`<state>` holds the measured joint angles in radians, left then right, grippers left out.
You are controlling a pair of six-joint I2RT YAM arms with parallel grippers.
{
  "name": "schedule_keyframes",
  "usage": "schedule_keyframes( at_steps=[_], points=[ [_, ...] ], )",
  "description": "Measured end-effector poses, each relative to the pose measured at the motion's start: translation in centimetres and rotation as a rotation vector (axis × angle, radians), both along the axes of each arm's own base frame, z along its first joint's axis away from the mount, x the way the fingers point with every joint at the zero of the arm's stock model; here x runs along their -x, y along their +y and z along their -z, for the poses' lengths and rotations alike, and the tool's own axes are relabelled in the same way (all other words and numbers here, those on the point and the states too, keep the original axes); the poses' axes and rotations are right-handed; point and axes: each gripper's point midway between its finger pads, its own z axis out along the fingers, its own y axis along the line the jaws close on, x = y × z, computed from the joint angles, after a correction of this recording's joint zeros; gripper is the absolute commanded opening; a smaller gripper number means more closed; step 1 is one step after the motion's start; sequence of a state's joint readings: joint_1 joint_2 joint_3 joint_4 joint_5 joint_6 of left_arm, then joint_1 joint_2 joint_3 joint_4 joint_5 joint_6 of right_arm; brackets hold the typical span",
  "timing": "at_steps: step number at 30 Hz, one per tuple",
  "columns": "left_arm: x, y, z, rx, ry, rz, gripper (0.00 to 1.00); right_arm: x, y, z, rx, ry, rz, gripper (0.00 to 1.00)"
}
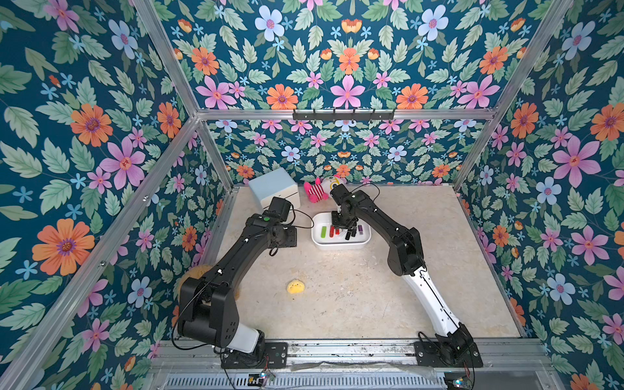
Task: Put the usb flash drive into the storage box
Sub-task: Place the USB flash in the storage box, then reset both arms
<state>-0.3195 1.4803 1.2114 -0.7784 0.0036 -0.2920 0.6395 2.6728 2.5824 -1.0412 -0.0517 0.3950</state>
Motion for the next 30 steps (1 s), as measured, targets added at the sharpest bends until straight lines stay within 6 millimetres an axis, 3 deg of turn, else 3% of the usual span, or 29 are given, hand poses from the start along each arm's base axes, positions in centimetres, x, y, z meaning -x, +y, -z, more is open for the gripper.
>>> schedule_keyframes(
  at_steps=[6, 9, 11, 15, 16, 17, 18, 25, 30],
  points=[
    [0.1, 0.0, -0.3, 0.003, -0.01, -0.001, 0.68, 0.0, -0.1, -0.3, 0.003, -0.006, -0.002, 0.38],
    [0.0, 0.2, -1.0, 0.0, -0.029, -0.004, 0.85, 0.4, -0.2, -1.7, 0.006, -0.016, -0.012, 0.43],
    [-0.4, 0.5, -1.8, -0.005, -0.054, -0.012, 0.99, 0.9, -0.3, -3.9, -0.002, -0.028, -0.018, 0.5],
    [-1.1, 1.3, -3.6, -0.017, -0.112, -0.04, 1.0, 2.8, -1.3, -10.4, -0.023, -0.083, -0.029, 0.69],
    [-1.2, 1.6, -4.0, -0.019, -0.122, -0.047, 0.99, 3.5, -1.7, -11.6, -0.027, -0.09, -0.032, 0.79],
    [-1.3, 1.9, -4.4, -0.022, -0.135, -0.055, 1.0, 4.6, -2.3, -13.2, -0.03, -0.1, -0.035, 0.97],
    [-1.4, 2.2, -4.7, -0.029, -0.148, -0.065, 0.99, 5.4, -2.9, -14.2, -0.029, -0.105, -0.035, 0.99],
    [-0.9, 5.7, -6.4, -0.136, -0.326, -0.151, 1.0, 11.2, -9.6, -17.6, 0.044, -0.134, 0.019, 1.0],
    [0.5, 8.2, -6.4, -0.197, -0.511, -0.205, 0.99, 15.4, -16.7, -19.1, 0.05, -0.189, 0.134, 1.0]
  ],
)
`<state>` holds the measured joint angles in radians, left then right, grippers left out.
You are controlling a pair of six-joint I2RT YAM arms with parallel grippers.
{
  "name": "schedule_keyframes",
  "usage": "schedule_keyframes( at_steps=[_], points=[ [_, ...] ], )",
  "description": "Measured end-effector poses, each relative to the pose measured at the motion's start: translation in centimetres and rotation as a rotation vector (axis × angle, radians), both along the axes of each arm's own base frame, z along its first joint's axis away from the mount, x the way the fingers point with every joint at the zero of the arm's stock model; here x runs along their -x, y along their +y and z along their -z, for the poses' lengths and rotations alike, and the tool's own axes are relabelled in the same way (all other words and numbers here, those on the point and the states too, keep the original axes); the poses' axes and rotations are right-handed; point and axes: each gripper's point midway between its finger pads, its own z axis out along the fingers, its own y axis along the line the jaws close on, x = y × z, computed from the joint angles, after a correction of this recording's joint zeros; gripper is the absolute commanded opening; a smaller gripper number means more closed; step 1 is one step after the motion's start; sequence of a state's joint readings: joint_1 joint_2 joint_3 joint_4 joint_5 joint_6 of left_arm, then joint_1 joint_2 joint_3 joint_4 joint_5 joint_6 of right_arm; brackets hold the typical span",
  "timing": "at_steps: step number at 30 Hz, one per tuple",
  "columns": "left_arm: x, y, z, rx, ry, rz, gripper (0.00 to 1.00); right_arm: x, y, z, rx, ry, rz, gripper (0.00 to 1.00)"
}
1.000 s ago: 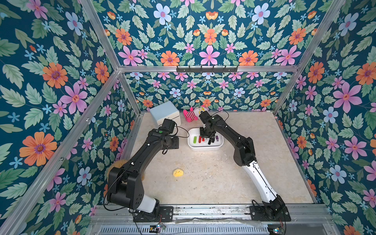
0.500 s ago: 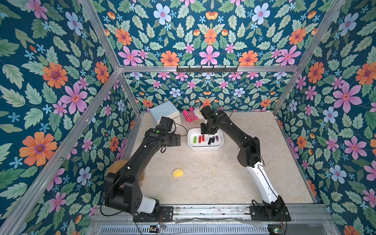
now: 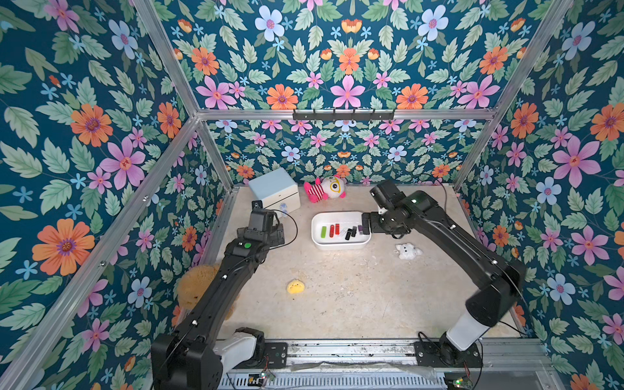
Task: Put the usb flash drive into the storage box
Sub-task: Reset both arms
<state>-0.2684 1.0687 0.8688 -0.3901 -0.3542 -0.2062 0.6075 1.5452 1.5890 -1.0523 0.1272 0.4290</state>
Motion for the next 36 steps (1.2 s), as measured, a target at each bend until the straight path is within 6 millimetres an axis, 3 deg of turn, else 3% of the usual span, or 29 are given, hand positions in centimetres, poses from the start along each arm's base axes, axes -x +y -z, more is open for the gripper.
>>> schedule_keyframes(
  at_steps=[3, 6, 12, 17, 21, 25, 31, 36],
  points=[
    [0.6, 0.8, 0.4, -0.037, -0.108, 0.002, 0.99, 1.6, -5.5, 0.9, -0.015, -0.032, 0.142, 1.0],
    [1.3, 1.5, 1.4, -0.074, -0.179, -0.001, 0.99, 3.6, -9.2, 1.3, -0.049, -0.112, 0.244, 1.0],
    [1.7, 2.8, 4.8, -0.144, -0.269, -0.043, 1.0, 5.4, -13.3, 1.6, -0.051, -0.365, 0.328, 0.99],
    [0.8, 3.1, 9.0, -0.171, -0.275, -0.054, 1.0, 4.5, -15.7, 2.0, 0.087, -0.51, 0.348, 0.99],
    [-0.5, 3.1, 10.7, -0.193, -0.295, -0.06, 0.99, 3.6, -17.5, 2.9, 0.226, -0.59, 0.363, 0.99],
    [-2.4, 2.9, 10.2, -0.191, -0.355, -0.038, 0.99, 2.4, -20.1, 4.8, 0.338, -0.652, 0.427, 0.99],
    [-4.7, 3.6, 9.0, -0.154, -0.407, -0.015, 1.0, 0.6, -23.8, 9.3, 0.41, -0.668, 0.53, 0.99],
    [-5.1, 3.7, 9.7, -0.093, -0.411, 0.038, 1.0, -1.7, -22.9, 13.4, 0.378, -0.682, 0.465, 0.99]
  ],
)
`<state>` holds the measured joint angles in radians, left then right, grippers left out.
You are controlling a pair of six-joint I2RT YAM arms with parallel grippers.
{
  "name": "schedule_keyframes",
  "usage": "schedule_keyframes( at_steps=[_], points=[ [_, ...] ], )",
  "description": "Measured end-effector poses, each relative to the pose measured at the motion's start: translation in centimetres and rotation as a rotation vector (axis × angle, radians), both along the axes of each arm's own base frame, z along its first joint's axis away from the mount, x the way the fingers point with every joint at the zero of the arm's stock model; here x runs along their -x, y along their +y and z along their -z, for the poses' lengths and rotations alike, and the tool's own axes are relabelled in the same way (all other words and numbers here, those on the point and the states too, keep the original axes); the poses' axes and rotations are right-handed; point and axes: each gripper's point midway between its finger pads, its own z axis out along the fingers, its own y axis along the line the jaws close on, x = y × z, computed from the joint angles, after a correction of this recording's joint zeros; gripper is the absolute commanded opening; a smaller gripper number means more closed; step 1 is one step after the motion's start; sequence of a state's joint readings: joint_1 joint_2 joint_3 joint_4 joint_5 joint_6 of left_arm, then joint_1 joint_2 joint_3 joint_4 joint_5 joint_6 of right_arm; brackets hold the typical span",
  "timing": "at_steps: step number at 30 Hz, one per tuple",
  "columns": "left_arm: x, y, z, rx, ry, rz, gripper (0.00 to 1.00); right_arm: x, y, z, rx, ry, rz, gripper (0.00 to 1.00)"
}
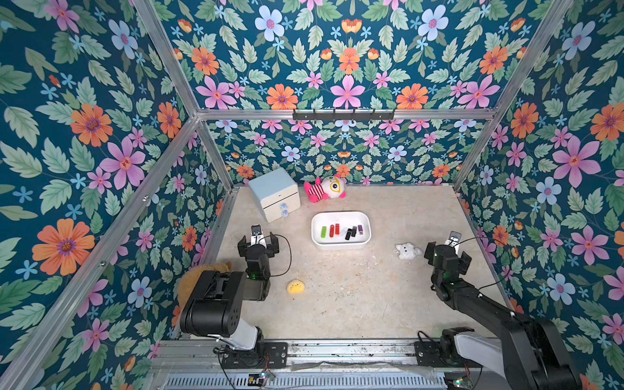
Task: Put the usb flash drive into the storage box
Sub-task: Reset both arms
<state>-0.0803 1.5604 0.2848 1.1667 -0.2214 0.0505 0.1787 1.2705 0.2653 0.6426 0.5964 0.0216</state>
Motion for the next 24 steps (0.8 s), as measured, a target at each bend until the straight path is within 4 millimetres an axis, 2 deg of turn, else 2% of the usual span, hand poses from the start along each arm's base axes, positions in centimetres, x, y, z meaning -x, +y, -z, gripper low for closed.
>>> schedule_keyframes(
  at_steps=[3, 6, 8, 9, 10, 12, 15, 18, 24],
  points=[
    [0.6, 0.1, 1.9, 0.008, 0.048, 0.023, 0.99, -0.7, 0.7, 1.5, 0.01, -0.016, -0.054, 0.99],
    [0.1, -0.6, 1.1, 0.026, 0.012, 0.059, 0.99, -0.6, 0.9, 0.3, -0.031, -0.126, -0.098, 0.99],
    [-0.1, -0.2, 0.8, 0.036, 0.0, 0.038, 0.99, -0.3, 1.1, 1.2, -0.026, -0.135, -0.114, 0.99],
    [-0.2, 0.0, 0.6, 0.039, -0.005, 0.028, 0.99, -0.2, 2.0, 2.2, -0.027, -0.098, -0.167, 0.99],
    [-0.2, 0.1, 0.6, 0.043, -0.005, 0.023, 0.99, -0.3, 2.4, 1.8, -0.037, -0.115, -0.193, 0.99],
    [-0.2, 0.2, 0.7, 0.053, -0.006, 0.017, 1.0, -1.1, 1.7, -0.4, -0.043, -0.207, -0.168, 0.99],
    [-0.2, 0.2, 0.7, 0.053, -0.007, 0.014, 0.99, -1.9, 2.4, -1.4, -0.051, -0.237, -0.198, 0.99],
    [-0.1, 0.2, 0.7, 0.056, -0.007, 0.012, 1.0, -2.8, 2.0, -2.4, -0.053, -0.258, -0.182, 0.99],
    [-0.1, 0.3, 0.7, 0.055, -0.007, 0.007, 1.0, -2.8, 1.9, -1.9, -0.061, -0.237, -0.176, 0.99]
  ],
)
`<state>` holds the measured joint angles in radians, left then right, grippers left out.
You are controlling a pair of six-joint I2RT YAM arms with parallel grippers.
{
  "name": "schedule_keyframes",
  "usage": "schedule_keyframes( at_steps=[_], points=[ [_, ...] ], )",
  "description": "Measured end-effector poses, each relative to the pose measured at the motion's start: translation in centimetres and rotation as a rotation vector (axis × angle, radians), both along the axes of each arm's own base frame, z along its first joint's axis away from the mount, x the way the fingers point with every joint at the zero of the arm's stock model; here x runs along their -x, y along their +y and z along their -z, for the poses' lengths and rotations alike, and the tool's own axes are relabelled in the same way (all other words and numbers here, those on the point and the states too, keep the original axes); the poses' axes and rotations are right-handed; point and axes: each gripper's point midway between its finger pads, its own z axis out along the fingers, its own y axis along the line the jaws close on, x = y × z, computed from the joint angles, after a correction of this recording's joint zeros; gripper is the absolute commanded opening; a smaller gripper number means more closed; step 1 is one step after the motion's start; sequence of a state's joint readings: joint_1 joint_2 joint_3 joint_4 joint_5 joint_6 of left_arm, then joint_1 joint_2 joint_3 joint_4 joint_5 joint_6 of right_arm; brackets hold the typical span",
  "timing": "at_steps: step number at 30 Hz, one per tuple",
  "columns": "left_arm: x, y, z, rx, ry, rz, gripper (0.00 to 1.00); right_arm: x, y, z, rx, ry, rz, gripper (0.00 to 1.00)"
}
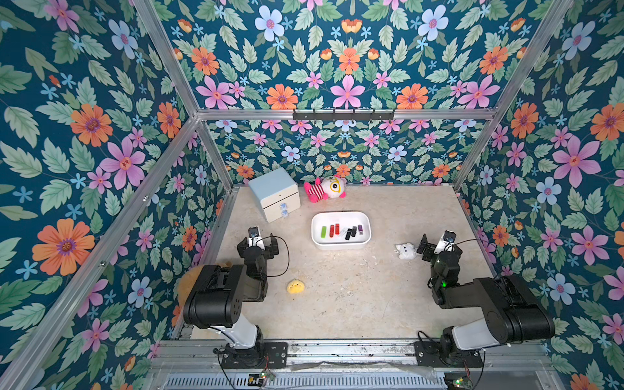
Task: Put the usb flash drive into the storage box
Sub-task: Reset both arms
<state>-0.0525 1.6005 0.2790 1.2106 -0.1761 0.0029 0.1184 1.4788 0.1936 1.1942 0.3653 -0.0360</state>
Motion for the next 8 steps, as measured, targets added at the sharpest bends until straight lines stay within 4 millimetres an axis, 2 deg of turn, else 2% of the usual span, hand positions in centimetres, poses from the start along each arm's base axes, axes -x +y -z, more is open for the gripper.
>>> schedule_keyframes(
  at_steps=[8],
  points=[
    [0.01, 0.05, 0.0, -0.001, 0.0, -0.003, 0.99, -0.73, -0.8, -0.09, -0.017, 0.022, 0.027, 0.99]
  ],
)
